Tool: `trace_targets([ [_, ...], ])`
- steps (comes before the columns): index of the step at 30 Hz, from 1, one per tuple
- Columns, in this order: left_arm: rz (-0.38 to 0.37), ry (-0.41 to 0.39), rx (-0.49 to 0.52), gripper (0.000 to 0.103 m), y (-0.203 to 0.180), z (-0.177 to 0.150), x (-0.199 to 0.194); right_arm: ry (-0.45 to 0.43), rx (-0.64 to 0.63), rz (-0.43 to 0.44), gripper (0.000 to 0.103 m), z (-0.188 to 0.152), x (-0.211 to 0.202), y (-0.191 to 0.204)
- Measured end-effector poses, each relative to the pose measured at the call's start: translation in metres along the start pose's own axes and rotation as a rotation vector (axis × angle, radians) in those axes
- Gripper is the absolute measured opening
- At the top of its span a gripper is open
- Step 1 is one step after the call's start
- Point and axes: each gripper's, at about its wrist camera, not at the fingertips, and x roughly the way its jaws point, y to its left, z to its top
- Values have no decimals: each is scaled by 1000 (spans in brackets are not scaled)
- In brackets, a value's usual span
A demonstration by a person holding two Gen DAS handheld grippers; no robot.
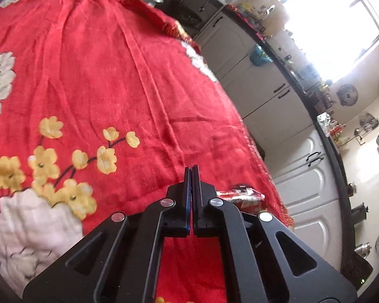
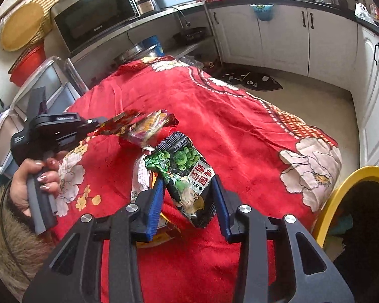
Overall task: Collect trash
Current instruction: 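Carry the red wrapper and green snack bag in both grippers over the bin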
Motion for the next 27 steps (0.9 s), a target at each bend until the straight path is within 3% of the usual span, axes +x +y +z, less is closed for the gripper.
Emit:
trace_targets([
  [13,-23,-67,122,0,-37,-19,-51,-35,-7,23,36,-10,-29,2],
  [27,-82,-72,241,0,-92,-50,-69,-83,-1,17,36,-18,-62,-1],
])
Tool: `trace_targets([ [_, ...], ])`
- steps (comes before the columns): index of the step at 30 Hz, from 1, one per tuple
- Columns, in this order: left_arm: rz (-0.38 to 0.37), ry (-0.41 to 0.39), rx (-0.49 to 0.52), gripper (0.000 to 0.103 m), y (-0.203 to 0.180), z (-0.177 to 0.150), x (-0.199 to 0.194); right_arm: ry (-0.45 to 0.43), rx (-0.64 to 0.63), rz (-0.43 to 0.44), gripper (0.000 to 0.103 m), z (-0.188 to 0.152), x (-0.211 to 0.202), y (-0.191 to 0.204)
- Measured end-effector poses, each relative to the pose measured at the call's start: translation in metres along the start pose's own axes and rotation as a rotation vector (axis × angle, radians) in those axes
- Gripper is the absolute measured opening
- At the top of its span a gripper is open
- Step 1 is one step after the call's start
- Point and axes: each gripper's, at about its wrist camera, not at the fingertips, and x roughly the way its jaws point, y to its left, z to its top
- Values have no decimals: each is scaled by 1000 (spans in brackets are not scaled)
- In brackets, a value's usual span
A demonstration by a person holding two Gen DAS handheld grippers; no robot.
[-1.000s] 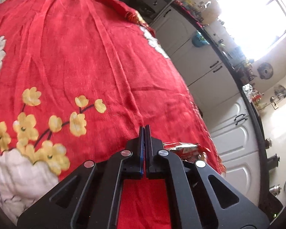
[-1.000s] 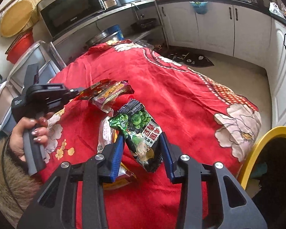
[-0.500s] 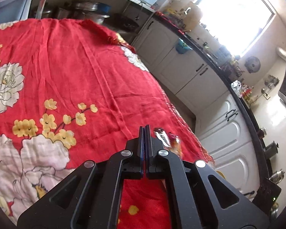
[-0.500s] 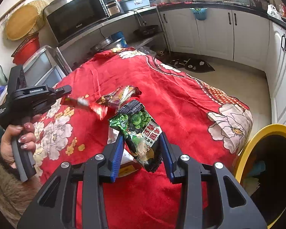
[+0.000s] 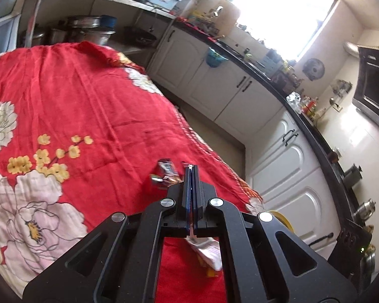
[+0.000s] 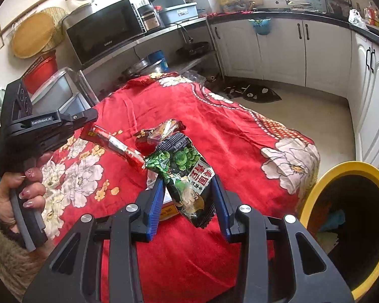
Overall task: Collect trash
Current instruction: 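Carry the red wrapper and green snack bag in both grippers over the bin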
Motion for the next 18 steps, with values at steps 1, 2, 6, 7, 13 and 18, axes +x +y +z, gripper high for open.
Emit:
trace_targets([
  [1,-3,0,7,0,-4,-1,0,-3,1,-2,36,0,-1,0],
  [2,-8,2,18,0,-10,-1,1,-7,4,-4,36,0,-3,0],
  [6,-30,13,56,0,-29,-4,5,-24,19,-14,36,-3,-14,-7],
  [7,-34,15,66,0,-34,-5,6,-29,23,-18,36,-3,-16,-9],
  [13,-60,23,118,0,-59,-10,11,-53,48,-41,36,-7,-33,-22],
  [18,-79,29,161,0,-82,-15,16,-72,71,-68,36,-10,-46,-35],
])
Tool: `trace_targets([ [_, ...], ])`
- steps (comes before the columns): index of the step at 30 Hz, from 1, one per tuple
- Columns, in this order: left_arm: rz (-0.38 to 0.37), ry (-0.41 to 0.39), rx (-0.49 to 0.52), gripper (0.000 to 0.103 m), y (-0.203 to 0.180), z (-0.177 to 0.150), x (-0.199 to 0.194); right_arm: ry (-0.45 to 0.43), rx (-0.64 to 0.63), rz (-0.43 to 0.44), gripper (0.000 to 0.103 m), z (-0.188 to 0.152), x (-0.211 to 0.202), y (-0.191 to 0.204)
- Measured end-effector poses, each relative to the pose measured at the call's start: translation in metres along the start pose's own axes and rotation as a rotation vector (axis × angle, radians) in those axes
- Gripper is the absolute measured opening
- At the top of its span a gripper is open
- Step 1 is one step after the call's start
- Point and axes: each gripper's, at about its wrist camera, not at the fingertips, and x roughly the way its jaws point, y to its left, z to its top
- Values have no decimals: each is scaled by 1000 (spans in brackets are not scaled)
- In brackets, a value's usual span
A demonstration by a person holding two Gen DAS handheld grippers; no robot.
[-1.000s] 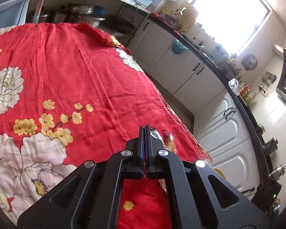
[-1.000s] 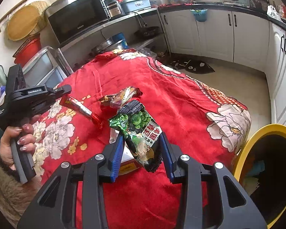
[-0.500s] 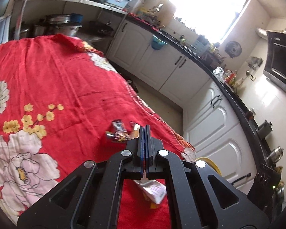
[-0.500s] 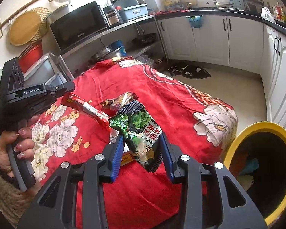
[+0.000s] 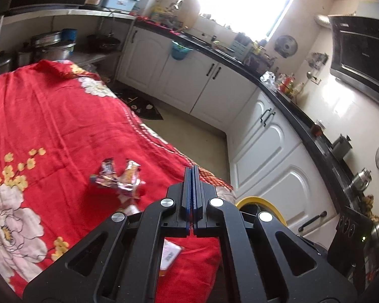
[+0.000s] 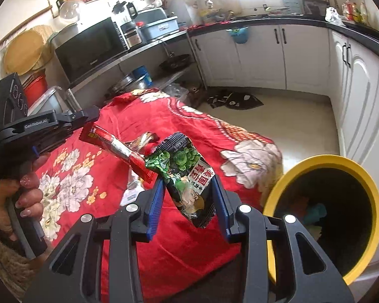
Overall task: Collect trash
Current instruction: 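Carry the red wrapper and green snack bag in both grippers over the bin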
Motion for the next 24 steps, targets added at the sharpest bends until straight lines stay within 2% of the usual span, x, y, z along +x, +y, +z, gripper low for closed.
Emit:
trace_targets([
  [24,-96,20,195,0,-93,-11,25,-115,128,-160,36,1,-62,-74],
])
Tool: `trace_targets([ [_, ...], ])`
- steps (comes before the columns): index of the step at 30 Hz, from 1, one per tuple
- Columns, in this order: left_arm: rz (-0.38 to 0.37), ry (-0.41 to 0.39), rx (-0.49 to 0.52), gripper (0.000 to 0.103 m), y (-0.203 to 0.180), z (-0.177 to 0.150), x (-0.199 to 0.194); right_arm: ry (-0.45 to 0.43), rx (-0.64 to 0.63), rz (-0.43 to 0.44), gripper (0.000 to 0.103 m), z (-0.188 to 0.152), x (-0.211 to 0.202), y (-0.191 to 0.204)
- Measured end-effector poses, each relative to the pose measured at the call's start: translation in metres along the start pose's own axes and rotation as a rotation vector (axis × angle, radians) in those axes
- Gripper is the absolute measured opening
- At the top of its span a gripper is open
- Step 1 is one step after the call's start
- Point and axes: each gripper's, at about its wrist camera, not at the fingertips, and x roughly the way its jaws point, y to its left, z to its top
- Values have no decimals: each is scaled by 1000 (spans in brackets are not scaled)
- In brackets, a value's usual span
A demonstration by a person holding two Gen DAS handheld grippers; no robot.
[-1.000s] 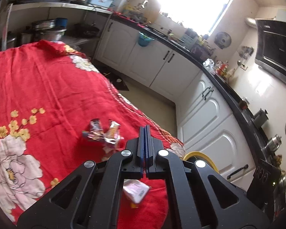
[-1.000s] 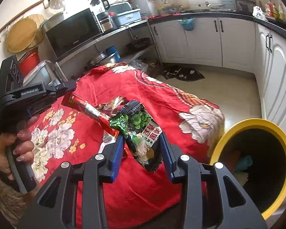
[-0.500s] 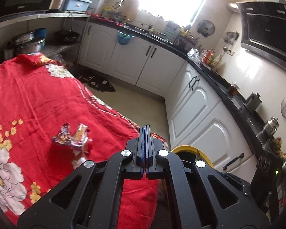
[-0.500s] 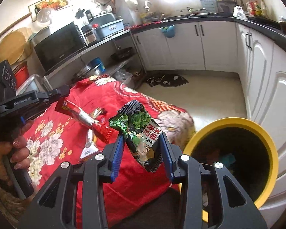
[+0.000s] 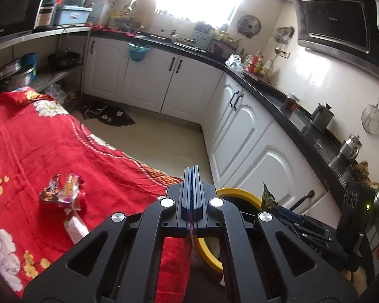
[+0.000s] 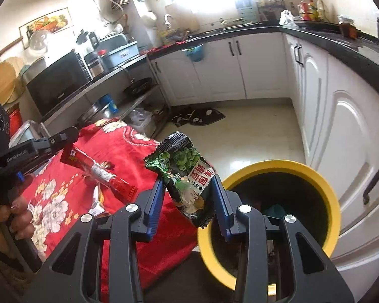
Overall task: Collect trash
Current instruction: 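Carry the red wrapper and green snack bag in both grippers over the bin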
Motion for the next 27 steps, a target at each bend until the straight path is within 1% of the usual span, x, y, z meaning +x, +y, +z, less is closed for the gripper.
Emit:
trace_targets([
  [12,-44,4,84,0,-42,0,16,-38,33,-72,36,4,-16,-23],
  [18,-66,16,125,0,-61,-6,26,-48,42,-108,36,3,-22,-34],
  [27,-91,35,161,0,-81,-17,40,-56,56,-145,36,-1,-24,-48],
])
